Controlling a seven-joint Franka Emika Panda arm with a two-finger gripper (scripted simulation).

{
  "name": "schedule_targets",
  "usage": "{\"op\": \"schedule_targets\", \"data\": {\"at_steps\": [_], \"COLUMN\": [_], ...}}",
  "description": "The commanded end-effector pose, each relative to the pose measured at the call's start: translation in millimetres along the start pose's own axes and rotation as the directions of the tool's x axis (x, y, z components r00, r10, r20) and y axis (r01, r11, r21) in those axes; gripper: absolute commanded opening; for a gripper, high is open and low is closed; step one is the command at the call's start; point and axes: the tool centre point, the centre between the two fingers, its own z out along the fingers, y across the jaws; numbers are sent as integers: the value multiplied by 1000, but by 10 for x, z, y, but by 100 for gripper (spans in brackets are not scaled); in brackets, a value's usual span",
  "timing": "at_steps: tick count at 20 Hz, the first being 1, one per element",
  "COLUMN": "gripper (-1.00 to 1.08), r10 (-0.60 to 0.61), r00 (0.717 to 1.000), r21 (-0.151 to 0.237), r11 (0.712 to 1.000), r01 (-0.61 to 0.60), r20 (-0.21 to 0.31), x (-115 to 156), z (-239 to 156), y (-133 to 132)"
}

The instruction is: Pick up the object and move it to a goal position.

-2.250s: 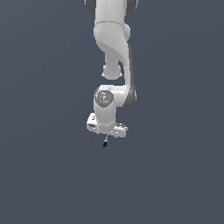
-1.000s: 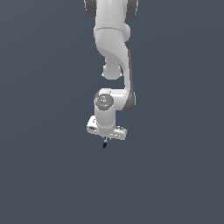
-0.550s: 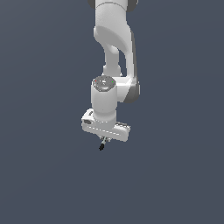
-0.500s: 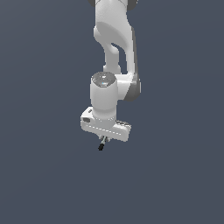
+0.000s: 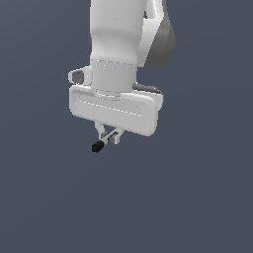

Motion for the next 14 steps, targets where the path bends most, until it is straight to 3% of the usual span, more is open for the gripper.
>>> {"op": "schedule_targets", "data": {"at_steps": [1,7,14], "gripper": [-100,-100,-100], "r10": [28,67,79], "r00": [998,984,977], "r21": [5,13,16], "r11": [1000,998,997], "r01": [-27,-65,-77], "r20": [-64,-162,-199], "x": [247,577,680], "z": [-392,-1024,-1265], "y": [-38,-86,-107]}}
